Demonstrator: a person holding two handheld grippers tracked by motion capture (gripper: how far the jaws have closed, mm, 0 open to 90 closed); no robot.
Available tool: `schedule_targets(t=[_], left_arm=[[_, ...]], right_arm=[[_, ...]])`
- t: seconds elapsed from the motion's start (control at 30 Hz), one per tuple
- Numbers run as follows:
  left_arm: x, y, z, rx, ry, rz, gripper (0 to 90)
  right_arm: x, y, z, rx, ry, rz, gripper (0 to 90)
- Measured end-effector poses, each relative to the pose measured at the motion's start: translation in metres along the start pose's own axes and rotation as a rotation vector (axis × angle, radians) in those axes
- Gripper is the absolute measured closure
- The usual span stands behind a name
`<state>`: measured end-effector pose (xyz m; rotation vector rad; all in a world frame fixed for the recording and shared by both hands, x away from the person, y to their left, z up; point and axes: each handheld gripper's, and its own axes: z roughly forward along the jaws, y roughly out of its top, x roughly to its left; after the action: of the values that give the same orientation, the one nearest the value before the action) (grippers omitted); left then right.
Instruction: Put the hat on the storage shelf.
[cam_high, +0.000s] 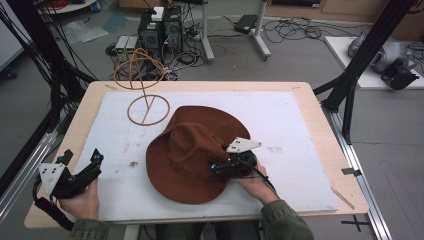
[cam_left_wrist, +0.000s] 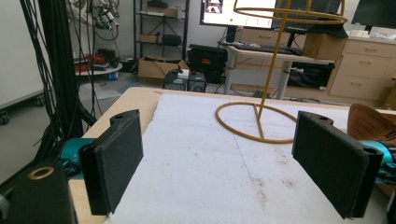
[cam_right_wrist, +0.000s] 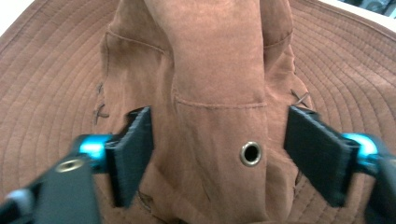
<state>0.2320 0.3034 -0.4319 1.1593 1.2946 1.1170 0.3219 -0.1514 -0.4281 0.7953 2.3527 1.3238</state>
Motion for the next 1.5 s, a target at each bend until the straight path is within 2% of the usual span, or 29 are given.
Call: schedule_targets(t=[0.1, 0.13, 0.2, 0.33, 0.4, 0.53, 0.67, 1.0, 1.23, 1.43, 1.5], left_arm=[[0.000, 0.000, 0.000, 0.001, 0.000, 0.004, 16.7], [0.000, 0.000, 0.000, 0.002, 0.000, 0.006, 16.8], [0.000, 0.000, 0.000, 0.003, -0.002, 0.004, 16.9], [-0.001, 0.000, 0.000, 0.005, -0.005, 0.009, 17.0], [-0.001, -0.001, 0.000, 0.005, -0.008, 0.009, 17.0], [0.000, -0.001, 0.001, 0.004, -0.009, 0.008, 17.0], [0.000, -0.001, 0.001, 0.004, -0.010, 0.004, 17.0], [0.000, -0.002, 0.001, 0.007, -0.006, 0.002, 17.0], [0.000, -0.002, 0.001, 0.010, -0.005, -0.001, 17.0], [0.002, -0.003, 0.001, 0.010, 0.000, -0.016, 16.9], [0.003, -0.003, 0.001, 0.011, 0.001, -0.015, 16.9]], right_arm=[[-0.001, -0.002, 0.005, 0.039, -0.007, 0.036, 32.5], [-0.002, -0.003, 0.006, 0.040, -0.014, 0.034, 36.7], [-0.001, -0.002, 0.004, 0.023, 0.006, 0.035, 49.1], [0.003, -0.002, 0.003, -0.016, 0.007, 0.013, 75.9], [0.004, -0.004, 0.003, -0.020, 0.016, 0.020, 87.1], [0.004, -0.006, 0.004, -0.030, 0.025, 0.015, 88.7], [0.000, -0.006, 0.003, -0.026, 0.048, 0.057, 89.2], [0.000, -0.005, -0.001, -0.040, 0.070, 0.071, 89.3], [0.002, -0.001, -0.013, -0.133, 0.045, 0.082, 89.1], [-0.002, 0.004, -0.035, -0.270, -0.001, 0.132, 89.1], [-0.003, 0.007, -0.042, -0.320, -0.030, 0.134, 89.1]])
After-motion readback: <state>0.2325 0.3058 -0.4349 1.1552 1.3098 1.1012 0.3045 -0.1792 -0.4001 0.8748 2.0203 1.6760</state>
